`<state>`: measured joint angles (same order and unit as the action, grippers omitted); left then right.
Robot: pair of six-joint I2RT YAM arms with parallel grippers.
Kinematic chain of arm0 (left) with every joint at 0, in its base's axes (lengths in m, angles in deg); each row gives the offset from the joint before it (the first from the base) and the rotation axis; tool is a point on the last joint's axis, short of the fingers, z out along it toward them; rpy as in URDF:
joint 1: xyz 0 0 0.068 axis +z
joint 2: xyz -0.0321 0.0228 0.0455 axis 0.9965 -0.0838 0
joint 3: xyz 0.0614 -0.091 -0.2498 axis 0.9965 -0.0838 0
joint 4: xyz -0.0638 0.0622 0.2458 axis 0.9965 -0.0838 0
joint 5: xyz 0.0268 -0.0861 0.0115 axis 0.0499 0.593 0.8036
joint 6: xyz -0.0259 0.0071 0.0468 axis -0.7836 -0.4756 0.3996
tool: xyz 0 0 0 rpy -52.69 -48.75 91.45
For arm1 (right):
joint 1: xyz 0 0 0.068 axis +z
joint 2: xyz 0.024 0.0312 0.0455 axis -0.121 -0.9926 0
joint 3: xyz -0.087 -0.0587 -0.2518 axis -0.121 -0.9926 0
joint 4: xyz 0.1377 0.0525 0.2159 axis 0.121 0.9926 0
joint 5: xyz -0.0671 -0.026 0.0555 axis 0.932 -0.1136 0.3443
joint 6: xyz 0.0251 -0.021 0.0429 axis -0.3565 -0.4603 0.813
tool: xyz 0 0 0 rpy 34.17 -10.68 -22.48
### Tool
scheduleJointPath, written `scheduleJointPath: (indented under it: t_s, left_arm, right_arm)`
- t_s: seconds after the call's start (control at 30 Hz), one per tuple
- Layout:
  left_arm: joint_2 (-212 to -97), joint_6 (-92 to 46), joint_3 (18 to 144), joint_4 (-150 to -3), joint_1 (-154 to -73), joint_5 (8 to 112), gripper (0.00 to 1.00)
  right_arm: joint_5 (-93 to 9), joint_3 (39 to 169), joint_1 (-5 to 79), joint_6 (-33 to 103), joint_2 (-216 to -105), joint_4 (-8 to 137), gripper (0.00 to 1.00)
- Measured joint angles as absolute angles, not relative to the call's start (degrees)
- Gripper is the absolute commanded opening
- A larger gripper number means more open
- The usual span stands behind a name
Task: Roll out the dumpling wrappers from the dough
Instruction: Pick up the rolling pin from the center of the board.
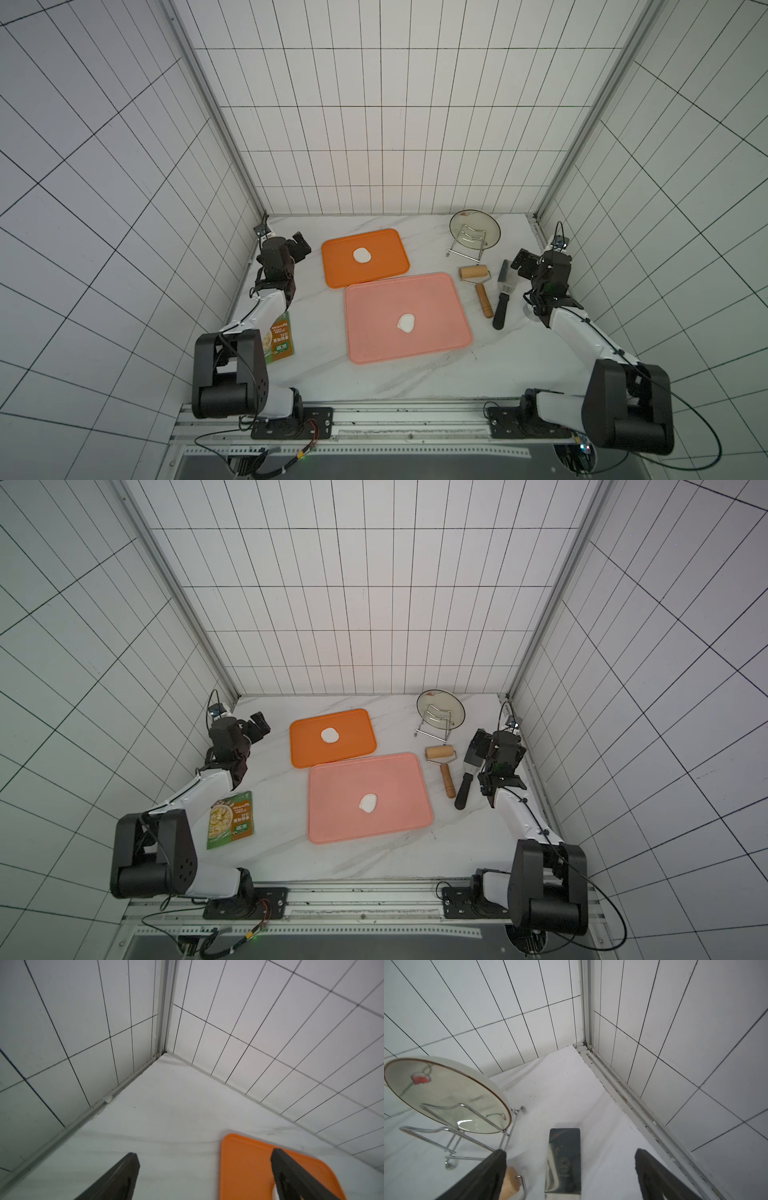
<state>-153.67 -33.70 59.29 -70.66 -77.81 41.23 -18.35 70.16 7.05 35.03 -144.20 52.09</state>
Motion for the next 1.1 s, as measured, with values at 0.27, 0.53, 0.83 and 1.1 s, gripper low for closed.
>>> scheduleJointPath:
  t_s: [0.27,0.53,0.83,1.1]
  left_arm:
    - [-157.6,-55.2,67.6,-73.0,-67.8,65.6,0.98]
    - [-156.4,-54.6,70.6,-85.3,-77.0,69.4,0.96]
    - [-153.9,-45.5,75.5,-99.4,-92.9,64.2,0.79]
    - [-153.8,-40.8,75.2,-106.6,-106.2,61.8,0.73]
  right_arm:
    - [-26.3,80.4,3.5,51.7,-139.8,66.9,0.99]
    - [-32.8,86.3,3.2,52.4,-139.3,84.9,0.97]
    - [-32.5,86.6,3.3,49.3,-138.4,103.4,0.84]
    - [-31.9,85.4,5.6,48.0,-139.7,110.0,0.80]
